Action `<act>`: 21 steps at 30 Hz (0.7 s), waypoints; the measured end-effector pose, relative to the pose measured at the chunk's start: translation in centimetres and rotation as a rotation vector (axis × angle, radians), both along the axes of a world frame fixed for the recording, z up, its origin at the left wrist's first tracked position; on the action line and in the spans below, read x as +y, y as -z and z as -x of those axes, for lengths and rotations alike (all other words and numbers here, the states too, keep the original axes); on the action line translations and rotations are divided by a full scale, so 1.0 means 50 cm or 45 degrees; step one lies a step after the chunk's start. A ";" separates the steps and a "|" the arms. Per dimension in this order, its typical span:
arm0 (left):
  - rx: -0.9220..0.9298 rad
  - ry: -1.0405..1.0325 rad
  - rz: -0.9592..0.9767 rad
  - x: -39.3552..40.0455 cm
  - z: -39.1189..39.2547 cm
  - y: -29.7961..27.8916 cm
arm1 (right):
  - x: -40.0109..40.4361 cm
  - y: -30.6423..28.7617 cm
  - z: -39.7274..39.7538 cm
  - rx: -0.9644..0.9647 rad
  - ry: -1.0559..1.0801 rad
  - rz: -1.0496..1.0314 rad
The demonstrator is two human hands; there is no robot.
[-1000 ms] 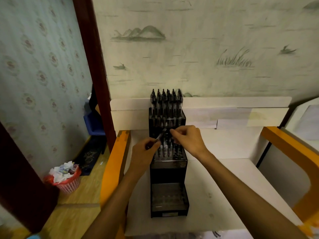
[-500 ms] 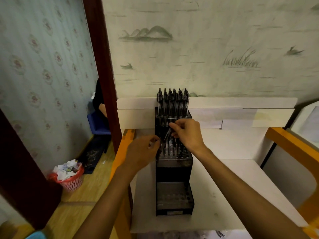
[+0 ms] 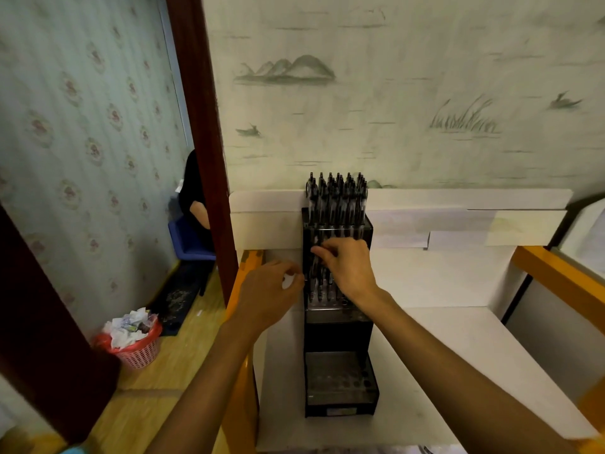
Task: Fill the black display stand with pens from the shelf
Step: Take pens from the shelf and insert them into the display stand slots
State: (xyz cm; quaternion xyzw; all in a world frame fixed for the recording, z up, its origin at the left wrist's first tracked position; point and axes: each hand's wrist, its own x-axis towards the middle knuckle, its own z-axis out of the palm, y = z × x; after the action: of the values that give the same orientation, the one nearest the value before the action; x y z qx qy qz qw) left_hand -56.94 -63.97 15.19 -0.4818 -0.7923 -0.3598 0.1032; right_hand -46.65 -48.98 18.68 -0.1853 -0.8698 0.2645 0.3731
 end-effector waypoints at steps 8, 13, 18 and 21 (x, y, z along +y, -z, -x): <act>-0.019 -0.029 -0.016 0.007 -0.009 -0.009 | -0.011 0.040 0.008 -0.219 0.118 -0.047; -0.037 -0.032 -0.035 0.004 -0.013 -0.012 | -0.011 0.054 0.009 -0.251 0.117 0.000; -0.051 -0.024 -0.028 0.003 -0.022 -0.013 | -0.007 0.056 0.002 -0.314 0.094 -0.026; -0.006 -0.013 -0.081 0.001 -0.033 -0.026 | -0.010 0.061 -0.025 -0.288 0.107 -0.084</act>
State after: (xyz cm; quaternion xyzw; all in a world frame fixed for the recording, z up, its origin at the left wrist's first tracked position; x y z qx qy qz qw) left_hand -55.30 -63.94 16.48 -0.4733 -0.7832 -0.3853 0.1185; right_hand -45.40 -49.49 15.62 -0.2377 -0.9061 0.1972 0.2891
